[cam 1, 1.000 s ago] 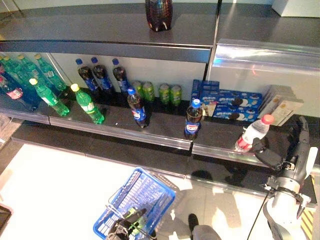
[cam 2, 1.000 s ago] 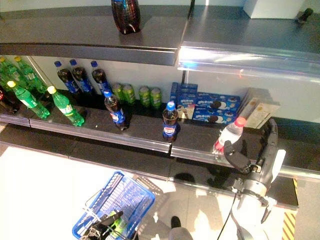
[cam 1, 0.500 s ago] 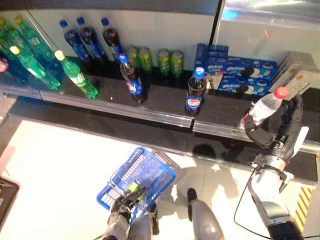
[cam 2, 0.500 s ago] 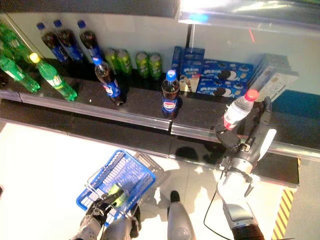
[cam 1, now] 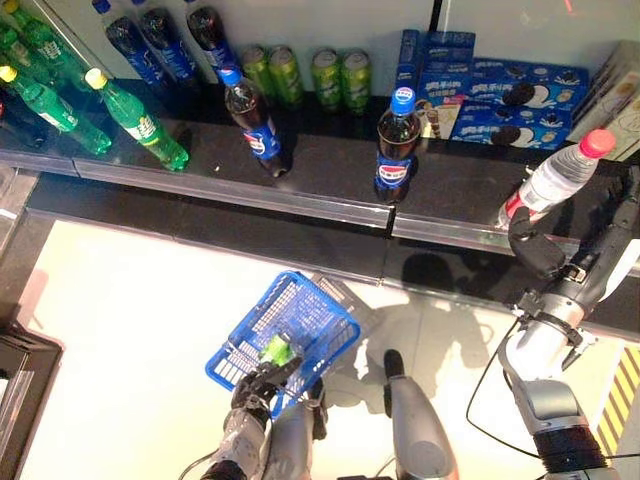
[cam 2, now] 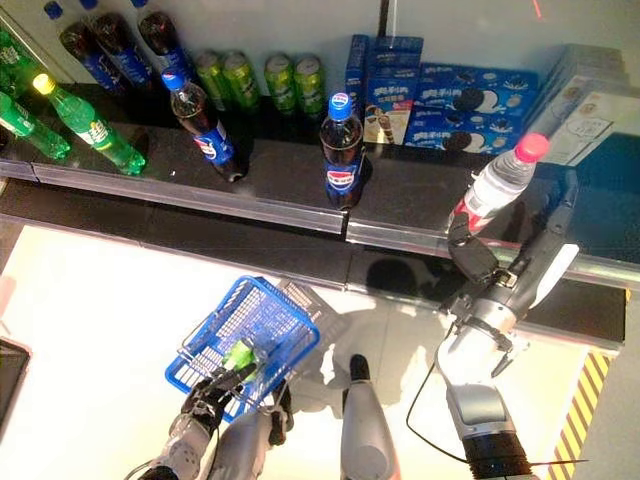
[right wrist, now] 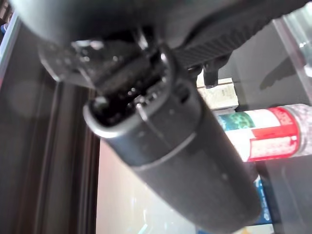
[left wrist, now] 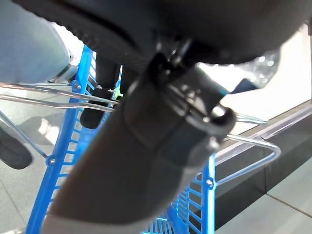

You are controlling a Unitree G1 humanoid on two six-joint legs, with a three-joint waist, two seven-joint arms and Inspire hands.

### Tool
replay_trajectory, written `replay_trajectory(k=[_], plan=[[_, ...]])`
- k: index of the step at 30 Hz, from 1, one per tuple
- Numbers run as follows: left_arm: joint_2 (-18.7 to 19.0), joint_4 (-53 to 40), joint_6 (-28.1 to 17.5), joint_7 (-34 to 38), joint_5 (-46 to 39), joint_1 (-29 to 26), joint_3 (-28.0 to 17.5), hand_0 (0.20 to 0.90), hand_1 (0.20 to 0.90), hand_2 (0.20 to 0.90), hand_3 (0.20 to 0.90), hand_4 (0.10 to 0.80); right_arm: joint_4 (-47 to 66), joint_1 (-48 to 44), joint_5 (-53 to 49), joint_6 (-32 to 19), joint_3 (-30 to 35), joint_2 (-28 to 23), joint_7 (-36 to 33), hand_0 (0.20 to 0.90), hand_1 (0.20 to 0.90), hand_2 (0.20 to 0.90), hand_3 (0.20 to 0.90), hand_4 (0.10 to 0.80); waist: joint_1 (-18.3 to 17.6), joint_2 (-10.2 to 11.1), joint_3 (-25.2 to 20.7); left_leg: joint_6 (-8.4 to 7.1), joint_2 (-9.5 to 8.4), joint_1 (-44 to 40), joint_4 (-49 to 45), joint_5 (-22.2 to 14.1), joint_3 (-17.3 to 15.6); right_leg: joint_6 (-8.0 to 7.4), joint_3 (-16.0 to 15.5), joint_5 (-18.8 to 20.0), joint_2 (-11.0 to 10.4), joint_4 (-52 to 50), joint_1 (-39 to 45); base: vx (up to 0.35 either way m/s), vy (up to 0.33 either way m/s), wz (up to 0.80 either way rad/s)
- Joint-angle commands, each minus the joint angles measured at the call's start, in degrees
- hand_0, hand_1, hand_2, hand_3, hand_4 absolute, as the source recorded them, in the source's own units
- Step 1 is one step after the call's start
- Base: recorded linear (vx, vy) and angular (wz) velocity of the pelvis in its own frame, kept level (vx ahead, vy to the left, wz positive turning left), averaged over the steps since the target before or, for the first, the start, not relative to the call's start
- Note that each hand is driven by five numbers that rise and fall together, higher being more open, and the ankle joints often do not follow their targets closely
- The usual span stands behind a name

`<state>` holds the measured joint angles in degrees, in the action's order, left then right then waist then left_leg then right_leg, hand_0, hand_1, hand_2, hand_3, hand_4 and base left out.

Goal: Pick up the drink and place into the basket.

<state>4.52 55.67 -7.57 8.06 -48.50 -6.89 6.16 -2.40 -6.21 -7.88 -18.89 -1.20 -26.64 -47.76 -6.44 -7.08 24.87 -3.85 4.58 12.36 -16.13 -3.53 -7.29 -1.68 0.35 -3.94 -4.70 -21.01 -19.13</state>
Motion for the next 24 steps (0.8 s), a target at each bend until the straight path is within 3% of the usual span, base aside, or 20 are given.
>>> replay_trajectory(k=[1,24], plan=[[2.92,-0.10,-0.38,0.93,-0.08,9.53,1.34,0.300,0.300,0.300,0.200,0.100,6.91,-4.33,2.41,-3.52,3.73,-0.27,-1.25,0.900,0.900,0.900,0.900,0.800,0.10,2.22,-1.26,0.20,-1.00,6.83,-9.59,7.51,3.19,1.39,0.43,1.56,-1.58,5.34,5.29,0.000,0.000,0.00],[3.12,-0.53,-0.09,0.10,-3.22,5.21,4.36,0.300,0.300,0.300,0.200,0.100,2.67,-23.08,-1.74,3.10,3.56,-3.95,-1.90,0.900,0.900,0.900,0.900,0.800,1.31,-1.41,3.26,-0.29,-2.90,11.12,-10.23,11.27,4.47,2.91,0.85,1.81,-1.20,4.09,0.86,-0.008,0.004,0.00]])
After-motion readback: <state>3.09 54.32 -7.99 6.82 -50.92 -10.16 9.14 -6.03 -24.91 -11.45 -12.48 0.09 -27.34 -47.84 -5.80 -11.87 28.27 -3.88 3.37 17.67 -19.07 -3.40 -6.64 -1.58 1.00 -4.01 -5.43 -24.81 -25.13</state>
